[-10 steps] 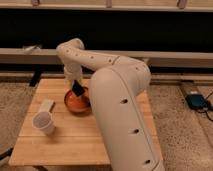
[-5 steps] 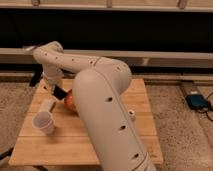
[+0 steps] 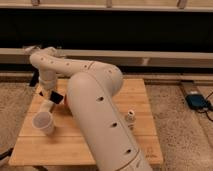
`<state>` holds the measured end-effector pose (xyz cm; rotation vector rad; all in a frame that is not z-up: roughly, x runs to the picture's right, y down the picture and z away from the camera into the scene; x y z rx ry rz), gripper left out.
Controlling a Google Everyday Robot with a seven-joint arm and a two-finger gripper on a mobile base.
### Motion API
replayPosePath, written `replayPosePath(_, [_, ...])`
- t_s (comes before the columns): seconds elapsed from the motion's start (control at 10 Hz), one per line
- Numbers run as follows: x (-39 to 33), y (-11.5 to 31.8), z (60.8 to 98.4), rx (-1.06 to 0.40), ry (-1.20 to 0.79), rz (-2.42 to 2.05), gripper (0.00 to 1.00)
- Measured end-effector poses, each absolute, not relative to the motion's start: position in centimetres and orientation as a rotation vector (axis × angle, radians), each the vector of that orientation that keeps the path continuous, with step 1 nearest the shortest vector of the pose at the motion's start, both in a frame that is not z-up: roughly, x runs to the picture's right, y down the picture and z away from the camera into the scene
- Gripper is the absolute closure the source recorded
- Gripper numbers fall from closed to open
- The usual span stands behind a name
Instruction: Place the eraser on the white sponge
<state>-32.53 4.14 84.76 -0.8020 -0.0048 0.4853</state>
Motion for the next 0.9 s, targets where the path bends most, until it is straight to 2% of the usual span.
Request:
replayPosePath(0.1, [-32.8, 4.6, 84.9, -0.804, -0.007, 0.464, 0.98])
replayPosePath(0.4, [-32.8, 4.6, 84.7, -0.779, -0.06, 0.485, 0.7])
replayPosePath(0.6, [-29.1, 3.0, 84.2, -0.748, -0.073, 0.638, 0.48])
replayPosePath(0.7, [-26.9, 2.2, 84.3, -0.722, -0.068, 0.692, 0.4])
replayPosePath(0.8, [-22.9, 1.2, 84.3, -0.691, -0.054, 0.781, 0.28])
replayPosePath(0.9, [-20.2, 0.9, 84.0, -0.667, -0.044, 0.841, 0.22])
